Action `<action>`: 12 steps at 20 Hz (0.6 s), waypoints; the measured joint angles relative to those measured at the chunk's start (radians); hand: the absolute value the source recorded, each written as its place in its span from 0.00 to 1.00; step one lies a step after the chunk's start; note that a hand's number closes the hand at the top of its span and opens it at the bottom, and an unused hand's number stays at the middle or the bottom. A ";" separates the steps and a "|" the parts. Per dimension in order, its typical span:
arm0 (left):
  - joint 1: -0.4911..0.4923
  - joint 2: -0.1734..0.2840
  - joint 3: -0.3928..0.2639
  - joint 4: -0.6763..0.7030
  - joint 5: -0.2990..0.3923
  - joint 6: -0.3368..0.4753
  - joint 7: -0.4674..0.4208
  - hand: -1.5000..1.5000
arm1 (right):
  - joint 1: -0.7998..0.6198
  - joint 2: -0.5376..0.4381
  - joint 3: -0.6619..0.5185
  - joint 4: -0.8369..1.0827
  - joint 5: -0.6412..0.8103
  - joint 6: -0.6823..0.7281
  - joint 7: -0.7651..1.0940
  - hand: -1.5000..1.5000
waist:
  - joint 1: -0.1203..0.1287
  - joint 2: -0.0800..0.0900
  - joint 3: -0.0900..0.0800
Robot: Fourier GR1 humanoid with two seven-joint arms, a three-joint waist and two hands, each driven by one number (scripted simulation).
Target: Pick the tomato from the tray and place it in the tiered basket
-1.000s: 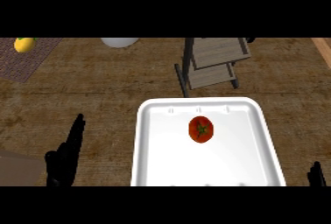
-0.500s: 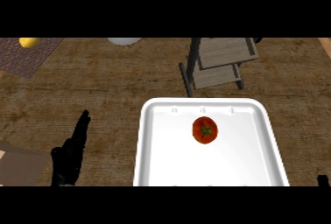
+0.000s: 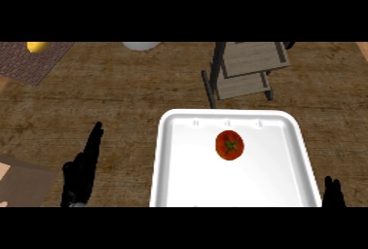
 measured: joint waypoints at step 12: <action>-0.009 -0.017 0.014 0.042 0.004 -0.021 -0.025 0.50 | -0.498 0.024 0.121 0.196 0.080 0.291 0.352 0.00 | -0.010 -0.015 0.009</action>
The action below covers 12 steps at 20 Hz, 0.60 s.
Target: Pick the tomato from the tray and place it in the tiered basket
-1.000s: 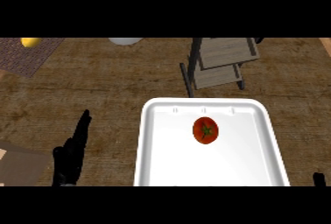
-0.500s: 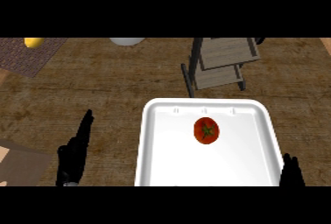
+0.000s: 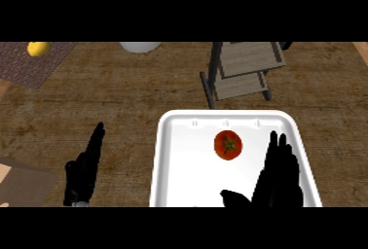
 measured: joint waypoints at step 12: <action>0.010 -0.002 0.022 0.008 0.005 -0.012 -0.021 0.50 | -0.180 -0.004 -0.068 0.147 -0.193 0.107 0.053 0.00 | -0.011 -0.004 0.002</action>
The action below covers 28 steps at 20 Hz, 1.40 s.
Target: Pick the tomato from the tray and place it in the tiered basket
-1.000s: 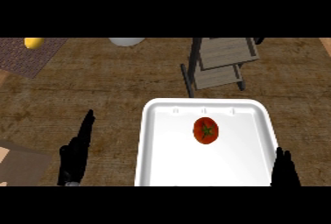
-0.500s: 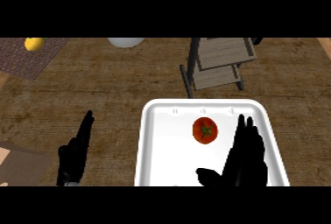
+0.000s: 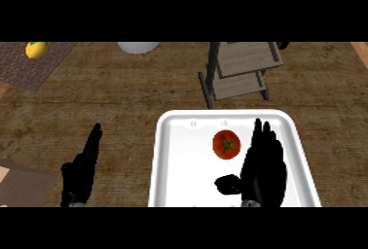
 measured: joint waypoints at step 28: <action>0.009 -0.021 0.027 0.007 -0.023 -0.010 -0.010 0.50 | -0.140 0.000 -0.077 0.291 -0.214 -0.055 -0.031 1.00 | -0.009 -0.005 0.000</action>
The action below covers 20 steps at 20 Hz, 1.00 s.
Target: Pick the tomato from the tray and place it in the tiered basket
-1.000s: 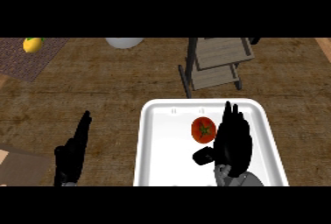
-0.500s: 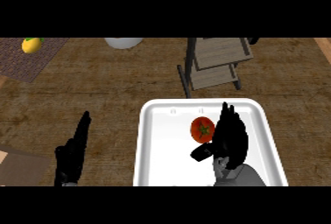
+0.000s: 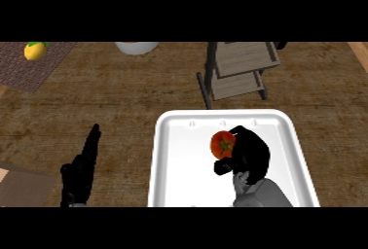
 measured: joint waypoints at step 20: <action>0.022 0.002 0.030 -0.011 -0.009 -0.003 0.029 0.50 | -0.102 0.000 -0.133 -0.030 0.123 0.062 0.025 1.00 | -0.042 -0.017 -0.006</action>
